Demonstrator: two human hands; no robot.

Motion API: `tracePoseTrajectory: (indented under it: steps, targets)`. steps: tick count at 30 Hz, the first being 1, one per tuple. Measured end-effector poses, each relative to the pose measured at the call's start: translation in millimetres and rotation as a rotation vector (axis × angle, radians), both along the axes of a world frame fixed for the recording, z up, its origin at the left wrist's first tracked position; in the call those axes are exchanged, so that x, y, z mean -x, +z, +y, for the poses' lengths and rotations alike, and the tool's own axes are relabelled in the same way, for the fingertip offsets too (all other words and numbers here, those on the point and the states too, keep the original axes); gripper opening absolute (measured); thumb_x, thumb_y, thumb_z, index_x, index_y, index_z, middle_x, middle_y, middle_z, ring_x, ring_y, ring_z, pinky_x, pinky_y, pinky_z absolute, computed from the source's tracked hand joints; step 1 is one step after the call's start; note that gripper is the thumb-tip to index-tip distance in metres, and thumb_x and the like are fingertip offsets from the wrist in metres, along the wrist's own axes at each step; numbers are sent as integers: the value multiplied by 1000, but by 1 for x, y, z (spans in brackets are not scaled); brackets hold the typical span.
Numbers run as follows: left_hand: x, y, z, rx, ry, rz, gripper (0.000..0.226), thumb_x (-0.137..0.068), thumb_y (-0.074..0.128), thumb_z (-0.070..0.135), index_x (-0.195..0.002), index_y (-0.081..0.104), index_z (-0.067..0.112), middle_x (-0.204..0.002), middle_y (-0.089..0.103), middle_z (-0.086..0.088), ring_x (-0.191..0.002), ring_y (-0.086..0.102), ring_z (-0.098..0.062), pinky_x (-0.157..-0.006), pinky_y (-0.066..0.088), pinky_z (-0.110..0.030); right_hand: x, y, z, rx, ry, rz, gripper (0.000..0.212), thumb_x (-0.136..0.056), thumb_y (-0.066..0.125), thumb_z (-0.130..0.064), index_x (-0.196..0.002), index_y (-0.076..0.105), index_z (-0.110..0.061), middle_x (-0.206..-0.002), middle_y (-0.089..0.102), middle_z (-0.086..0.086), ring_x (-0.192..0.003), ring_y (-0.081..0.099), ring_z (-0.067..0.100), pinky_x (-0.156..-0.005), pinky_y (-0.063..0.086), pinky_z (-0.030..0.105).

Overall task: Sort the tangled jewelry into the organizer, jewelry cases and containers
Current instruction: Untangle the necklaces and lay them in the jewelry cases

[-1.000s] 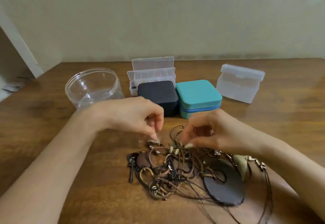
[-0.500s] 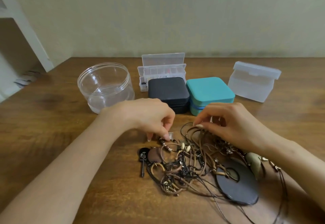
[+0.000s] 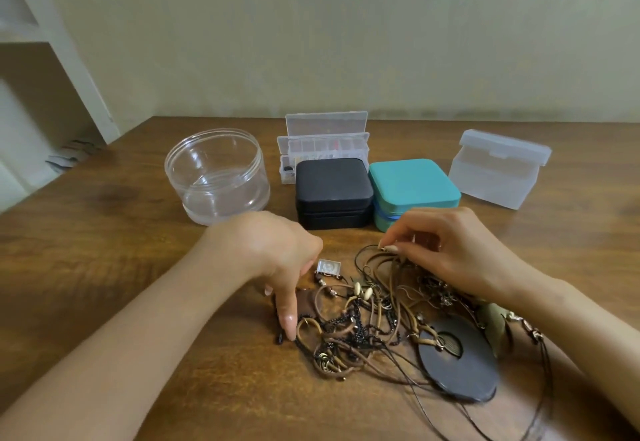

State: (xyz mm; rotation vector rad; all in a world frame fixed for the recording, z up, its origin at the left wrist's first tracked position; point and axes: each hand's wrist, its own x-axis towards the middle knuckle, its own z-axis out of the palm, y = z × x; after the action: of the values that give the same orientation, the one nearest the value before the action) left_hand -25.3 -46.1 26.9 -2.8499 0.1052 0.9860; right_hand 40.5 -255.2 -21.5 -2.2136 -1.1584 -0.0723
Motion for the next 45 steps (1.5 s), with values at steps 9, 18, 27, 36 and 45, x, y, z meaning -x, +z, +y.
tracePoseTrajectory:
  steps: [9, 18, 27, 36, 45]
  targets:
    - [42, -24, 27, 425, 144, -308, 28, -71, 78, 34, -76, 51, 30, -94, 47, 12, -84, 48, -4, -70, 39, -20, -4, -5, 2, 22, -3, -28, 10, -86, 66, -21, -94, 69, -27, -86, 62, -14, -82, 58, 0, -65, 48, 16]
    - [72, -32, 43, 665, 127, -416, 25, -74, 76, 28, -91, 59, 34, -106, 48, 17, -98, 46, 7, -79, 42, -13, 0, -6, 1, 5, 30, 26, 11, -86, 66, -21, -95, 67, -28, -91, 64, -13, -86, 59, -4, -73, 49, 13]
    - [74, -48, 45, 727, 44, -571, 11, -81, 66, 28, -85, 56, 25, -94, 49, 17, -98, 49, -8, -80, 40, -13, -2, -5, 1, -41, 46, 64, 10, -87, 66, -18, -95, 69, -22, -86, 65, -10, -83, 61, 0, -72, 49, 13]
    - [86, -57, 37, 641, -7, -756, 18, -82, 67, 23, -95, 55, 29, -98, 51, 16, -94, 51, -1, -75, 43, -13, 0, -4, 3, -54, 44, 78, 9, -88, 65, -16, -94, 68, -21, -82, 66, -8, -75, 62, -1, -67, 50, 12]
    - [89, -57, 33, 341, -295, -939, 12, -85, 62, 17, -96, 60, 17, -91, 52, 9, -82, 50, -4, -70, 43, -17, 7, -6, 6, -20, 36, -3, 12, -88, 63, -13, -99, 68, -16, -88, 65, -6, -79, 62, 2, -74, 50, 15]
